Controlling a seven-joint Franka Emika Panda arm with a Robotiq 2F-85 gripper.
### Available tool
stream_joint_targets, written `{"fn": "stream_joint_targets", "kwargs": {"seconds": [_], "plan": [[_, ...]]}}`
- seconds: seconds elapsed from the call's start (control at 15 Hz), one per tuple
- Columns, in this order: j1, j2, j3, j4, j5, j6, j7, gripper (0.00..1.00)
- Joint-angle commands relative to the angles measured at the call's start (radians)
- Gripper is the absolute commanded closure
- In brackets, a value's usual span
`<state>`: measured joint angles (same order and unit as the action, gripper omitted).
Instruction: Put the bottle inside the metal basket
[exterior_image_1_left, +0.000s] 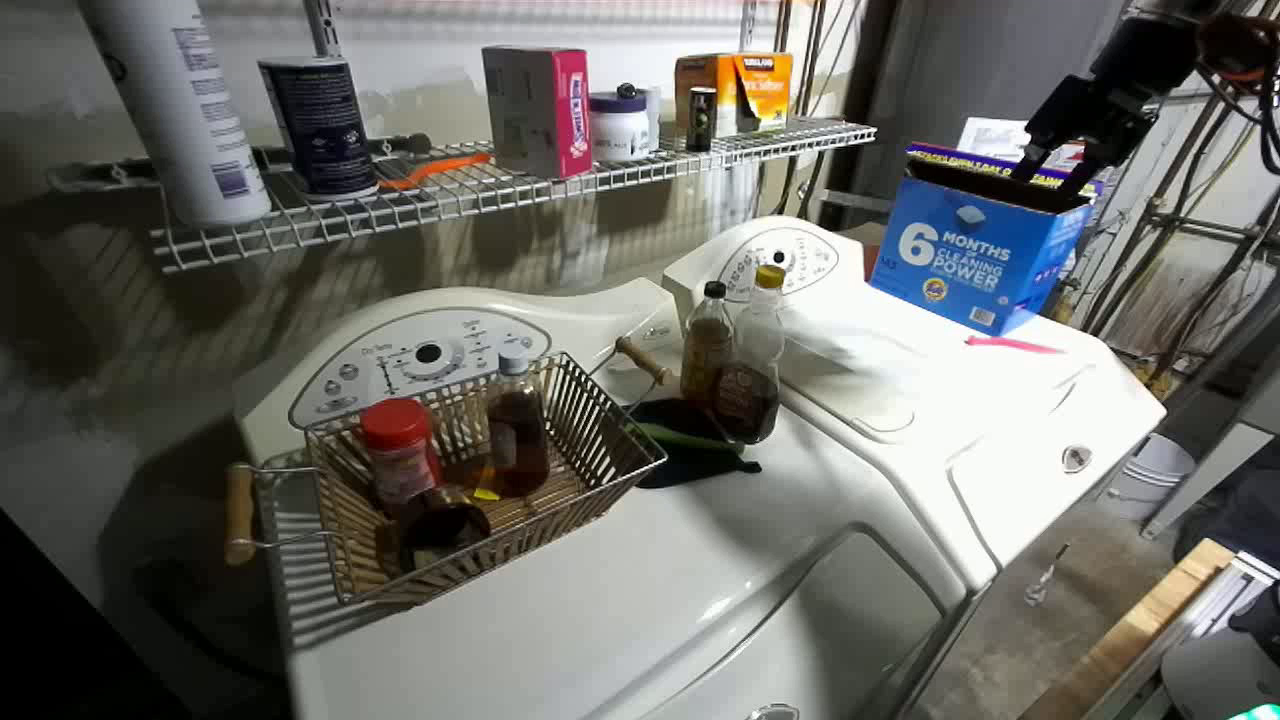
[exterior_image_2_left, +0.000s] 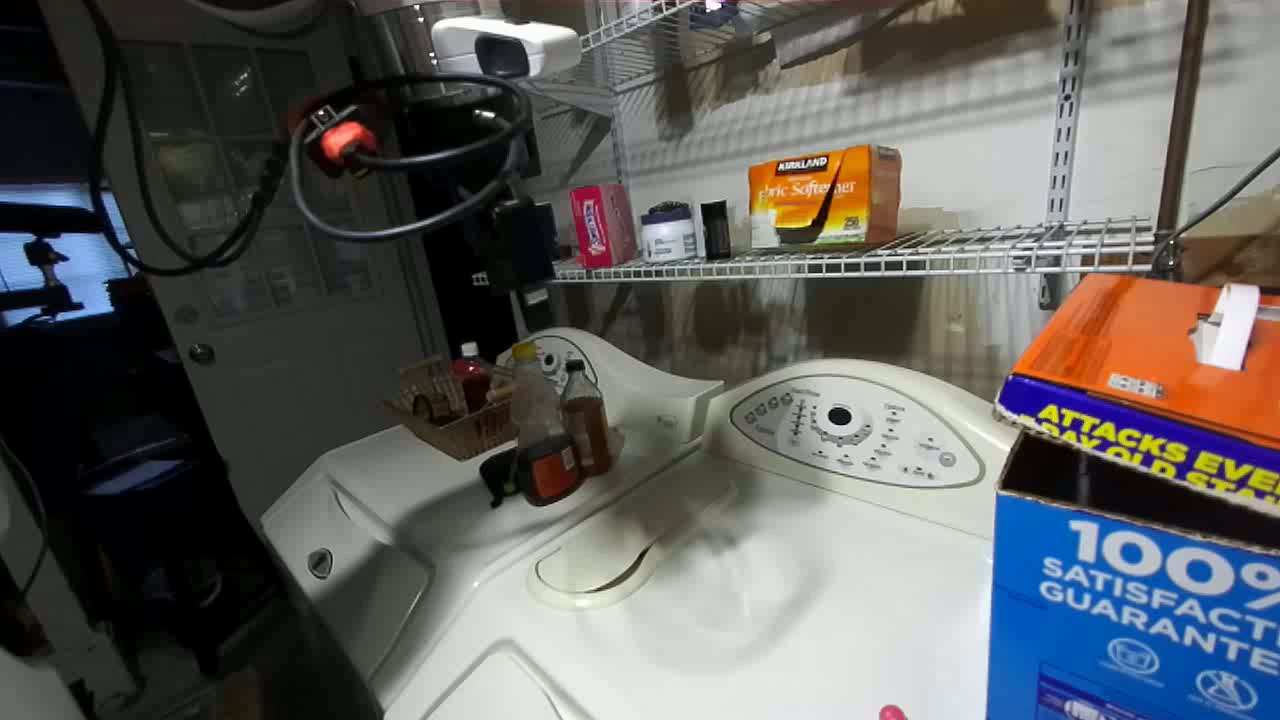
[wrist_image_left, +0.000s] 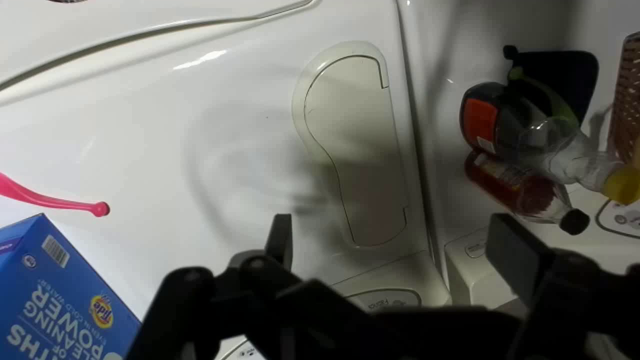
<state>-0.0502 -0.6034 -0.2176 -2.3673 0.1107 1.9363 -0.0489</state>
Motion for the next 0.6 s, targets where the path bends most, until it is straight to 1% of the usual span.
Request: {"fn": "stream_joint_targets", "kwargs": {"seconds": [0.0,0.47,0.53], "plan": [[-0.025,0.004,0.019,0.002,0.014,-0.003,-0.012,0.00],[-0.025,0.004,0.019,0.002,0.014,-0.003,-0.012,0.00],[-0.019,-0.002,0.037,-0.004,0.013,0.006,0.001,0.00]]}}
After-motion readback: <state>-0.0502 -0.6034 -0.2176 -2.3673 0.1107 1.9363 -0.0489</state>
